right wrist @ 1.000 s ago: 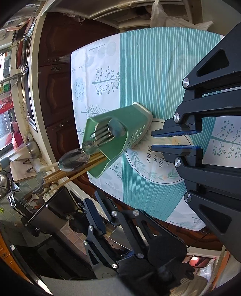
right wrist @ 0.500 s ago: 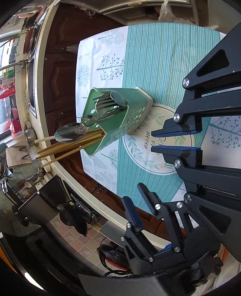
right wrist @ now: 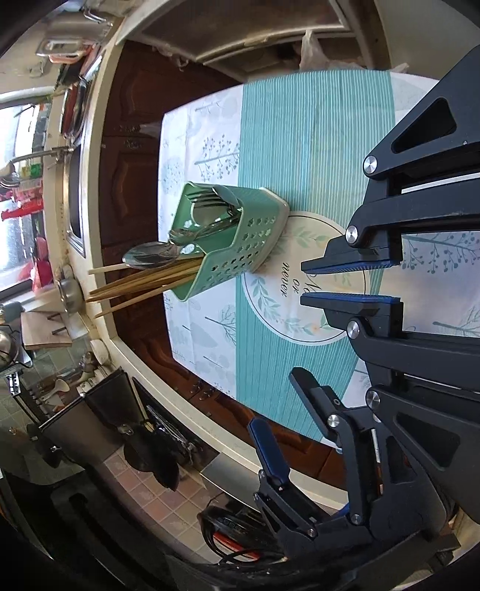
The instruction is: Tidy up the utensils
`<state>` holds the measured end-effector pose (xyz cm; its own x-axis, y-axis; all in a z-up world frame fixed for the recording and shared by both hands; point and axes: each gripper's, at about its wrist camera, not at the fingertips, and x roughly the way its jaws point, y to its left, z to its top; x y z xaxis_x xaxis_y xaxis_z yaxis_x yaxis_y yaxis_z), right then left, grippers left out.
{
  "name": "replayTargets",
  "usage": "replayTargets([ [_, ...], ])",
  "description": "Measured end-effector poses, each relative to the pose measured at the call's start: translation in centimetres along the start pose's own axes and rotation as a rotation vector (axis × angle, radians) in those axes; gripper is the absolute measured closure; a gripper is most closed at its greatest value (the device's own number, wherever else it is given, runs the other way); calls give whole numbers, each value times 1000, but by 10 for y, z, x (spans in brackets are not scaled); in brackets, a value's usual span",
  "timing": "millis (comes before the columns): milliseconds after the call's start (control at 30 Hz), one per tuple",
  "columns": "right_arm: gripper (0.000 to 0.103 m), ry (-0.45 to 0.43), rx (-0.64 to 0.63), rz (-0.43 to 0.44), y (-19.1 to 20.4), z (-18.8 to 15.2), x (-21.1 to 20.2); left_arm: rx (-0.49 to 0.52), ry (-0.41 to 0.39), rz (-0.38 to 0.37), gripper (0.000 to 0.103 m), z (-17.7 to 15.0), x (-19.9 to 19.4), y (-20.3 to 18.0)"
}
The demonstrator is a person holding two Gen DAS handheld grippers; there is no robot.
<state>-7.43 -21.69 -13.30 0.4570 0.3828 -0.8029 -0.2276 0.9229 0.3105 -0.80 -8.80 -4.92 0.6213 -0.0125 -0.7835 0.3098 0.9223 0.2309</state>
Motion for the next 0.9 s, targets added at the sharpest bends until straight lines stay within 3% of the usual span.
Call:
replayTargets([
  [200, 87, -60, -4, -71, 20, 2, -36, -6, -72, -20, 20, 5, -32, 6],
  [633, 69, -211, 66, -162, 59, 25, -122, -78, -207, -18, 1, 26, -86, 32],
  [900, 68, -216, 65, -204, 73, 21, -149, -105, -175, -26, 1, 15, -85, 43],
])
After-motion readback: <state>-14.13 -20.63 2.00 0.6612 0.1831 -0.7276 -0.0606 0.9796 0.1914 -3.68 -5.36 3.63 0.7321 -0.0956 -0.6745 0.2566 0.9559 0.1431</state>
